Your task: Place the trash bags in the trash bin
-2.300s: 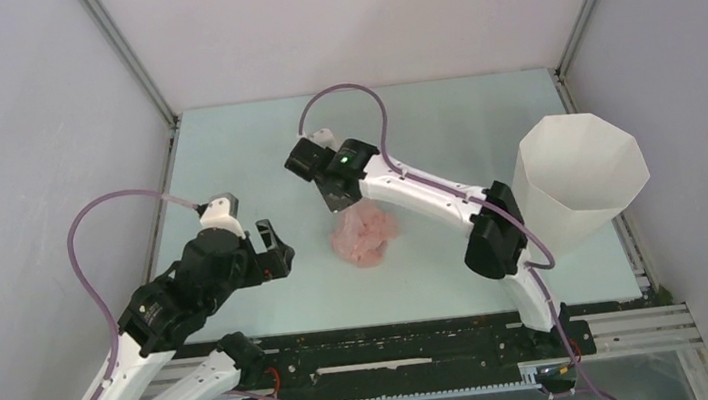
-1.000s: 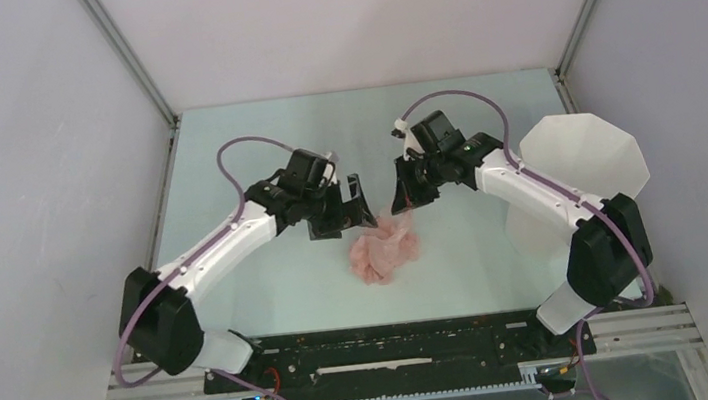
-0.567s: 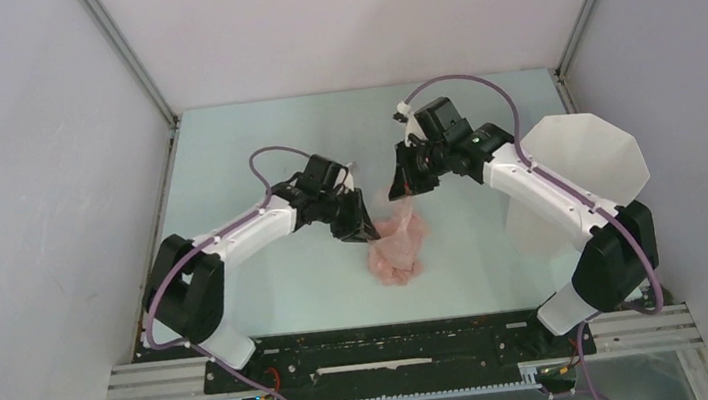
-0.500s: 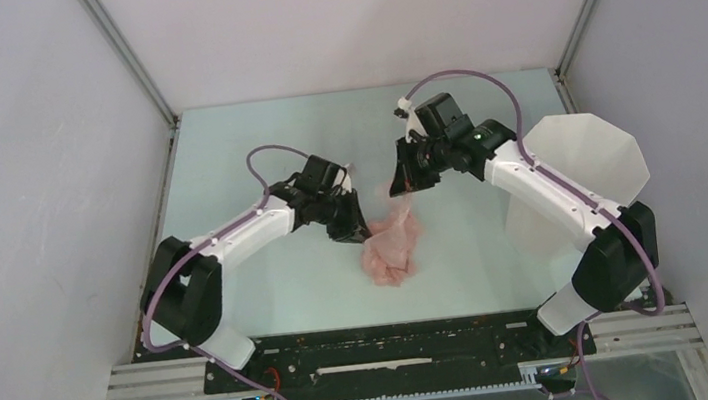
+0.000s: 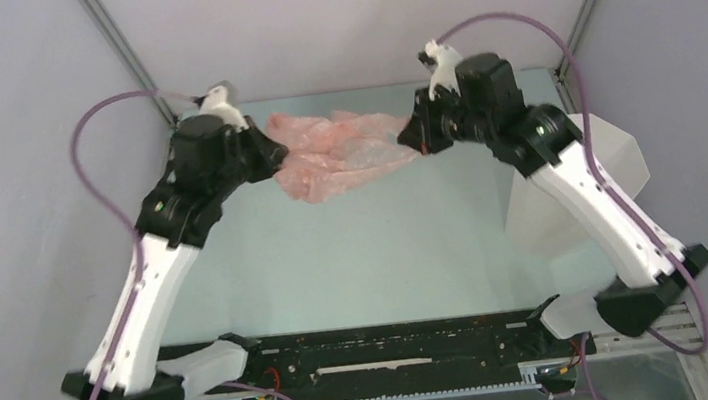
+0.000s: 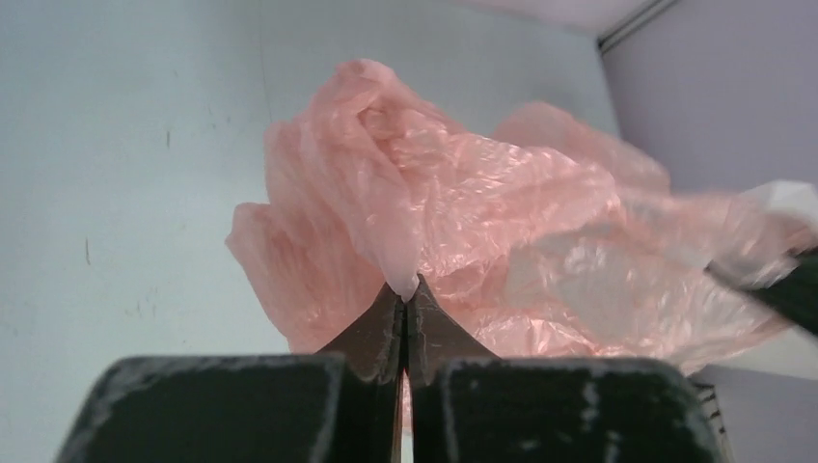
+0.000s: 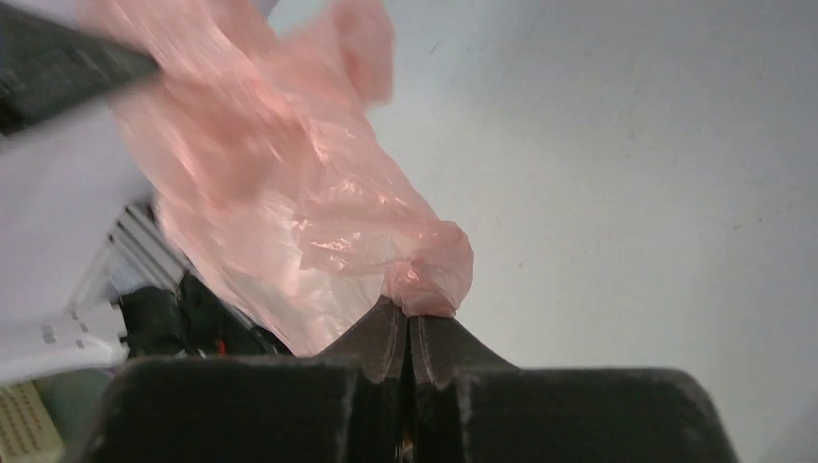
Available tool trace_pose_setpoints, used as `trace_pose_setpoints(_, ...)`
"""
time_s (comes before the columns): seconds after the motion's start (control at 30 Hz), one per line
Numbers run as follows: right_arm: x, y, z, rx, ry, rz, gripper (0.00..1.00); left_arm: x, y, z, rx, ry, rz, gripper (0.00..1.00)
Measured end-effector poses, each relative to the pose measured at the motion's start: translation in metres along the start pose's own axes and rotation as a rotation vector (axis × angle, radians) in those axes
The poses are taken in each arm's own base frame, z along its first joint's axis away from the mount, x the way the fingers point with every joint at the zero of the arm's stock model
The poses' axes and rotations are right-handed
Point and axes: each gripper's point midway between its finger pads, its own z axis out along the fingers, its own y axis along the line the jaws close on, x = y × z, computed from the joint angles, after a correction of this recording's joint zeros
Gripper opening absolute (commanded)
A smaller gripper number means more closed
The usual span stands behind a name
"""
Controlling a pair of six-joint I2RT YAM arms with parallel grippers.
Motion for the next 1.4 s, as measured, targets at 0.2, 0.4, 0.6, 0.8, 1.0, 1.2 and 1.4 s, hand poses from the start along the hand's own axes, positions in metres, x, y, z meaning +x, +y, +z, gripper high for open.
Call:
trace_pose_setpoints(0.2,0.081,-0.008,-0.004,-0.028,0.060,-0.016,0.00,0.029,0.018,-0.001,-0.005,0.023,-0.059,0.00)
trace_pose_setpoints(0.4,0.174,-0.048,0.048,0.049,0.400,0.095,0.00,0.187,0.081,0.043,-0.190,0.508,-0.136,0.00)
trace_pose_setpoints(0.6,0.154,-0.047,0.039,0.033,0.373,0.121,0.00,0.119,0.034,0.024,-0.042,0.355,-0.134,0.00)
trace_pose_setpoints(0.8,0.092,-0.024,0.017,-0.048,0.190,0.080,0.00,0.040,-0.031,-0.009,0.229,0.124,-0.117,0.00)
trace_pose_setpoints(1.0,0.079,-0.033,0.001,0.000,0.123,0.074,0.00,0.031,-0.041,-0.039,0.325,0.033,-0.099,0.00)
trace_pose_setpoints(1.2,0.082,-0.064,-0.005,0.106,0.133,0.114,0.00,0.029,-0.023,-0.051,0.269,-0.019,-0.112,0.00)
trace_pose_setpoints(1.4,0.081,-0.064,-0.008,0.107,0.126,0.112,0.00,0.049,-0.010,-0.035,0.215,0.046,-0.137,0.02)
